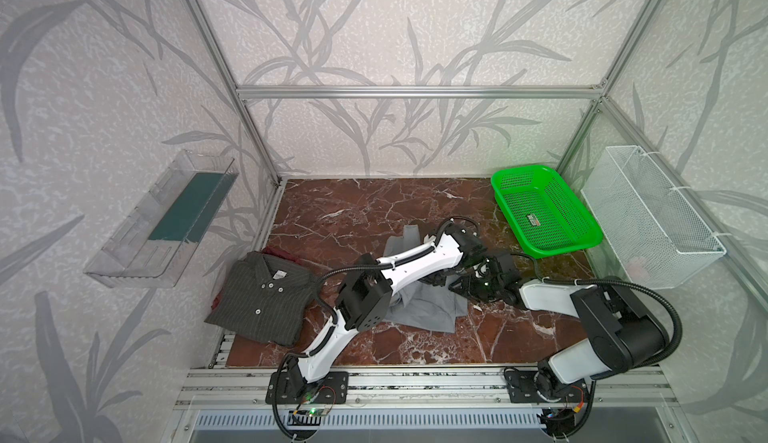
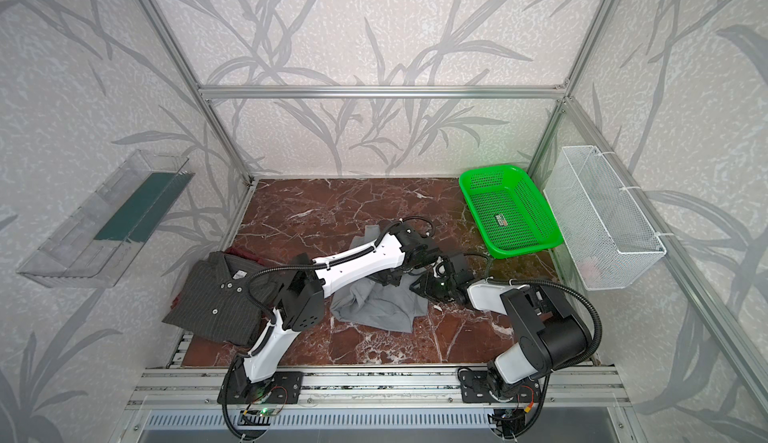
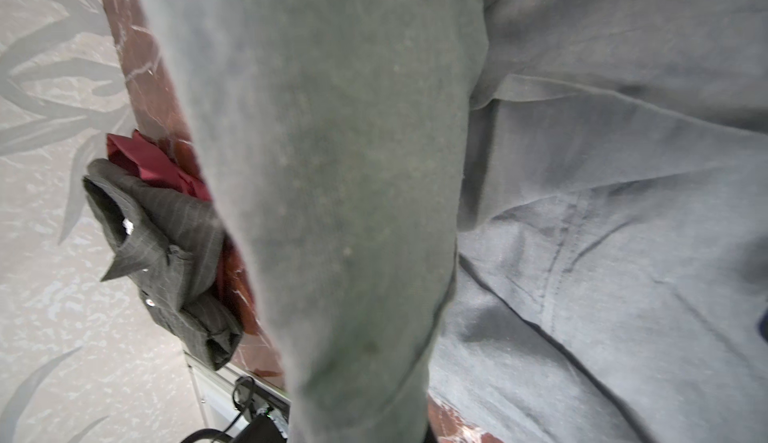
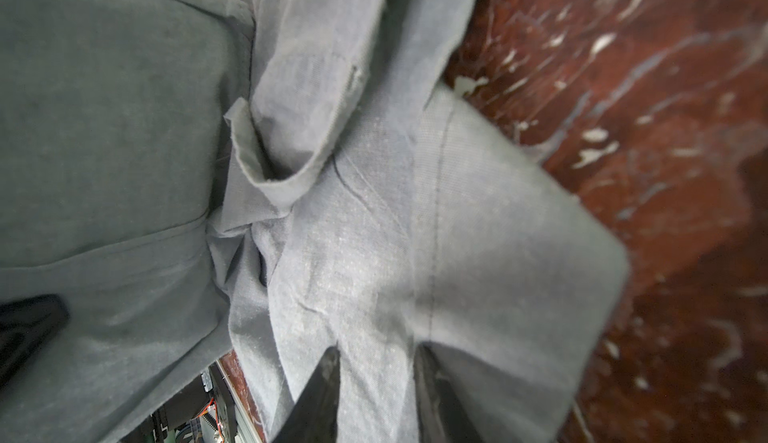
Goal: Fold and stack the long sleeve shirts
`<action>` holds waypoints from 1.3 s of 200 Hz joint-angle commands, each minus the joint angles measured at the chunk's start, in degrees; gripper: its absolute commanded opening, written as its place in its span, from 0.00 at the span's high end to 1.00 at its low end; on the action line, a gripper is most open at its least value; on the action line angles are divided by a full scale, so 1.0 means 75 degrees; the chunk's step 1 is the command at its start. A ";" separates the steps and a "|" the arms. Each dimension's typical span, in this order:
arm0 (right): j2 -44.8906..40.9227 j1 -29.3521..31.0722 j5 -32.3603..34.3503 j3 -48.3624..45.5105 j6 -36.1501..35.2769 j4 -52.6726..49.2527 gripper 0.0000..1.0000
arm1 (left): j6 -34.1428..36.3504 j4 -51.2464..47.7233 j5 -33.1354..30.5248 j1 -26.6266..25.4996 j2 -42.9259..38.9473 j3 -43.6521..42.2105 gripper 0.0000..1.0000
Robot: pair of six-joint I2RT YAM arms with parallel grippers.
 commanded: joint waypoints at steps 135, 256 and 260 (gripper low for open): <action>0.0213 0.0046 0.0418 -0.0195 0.0061 -0.0246 0.68 | 0.0015 -0.1388 0.1543 -0.0483 0.1655 0.2352 1.00; 0.0092 0.0056 0.0480 -0.0210 0.0033 -0.0340 0.68 | 0.0100 -0.1403 0.1397 -0.0458 0.1130 0.2213 0.57; 0.0082 0.0055 0.0490 -0.0207 0.0027 -0.0348 0.68 | 0.0068 -0.1400 0.1391 -0.0452 0.1078 0.2241 0.53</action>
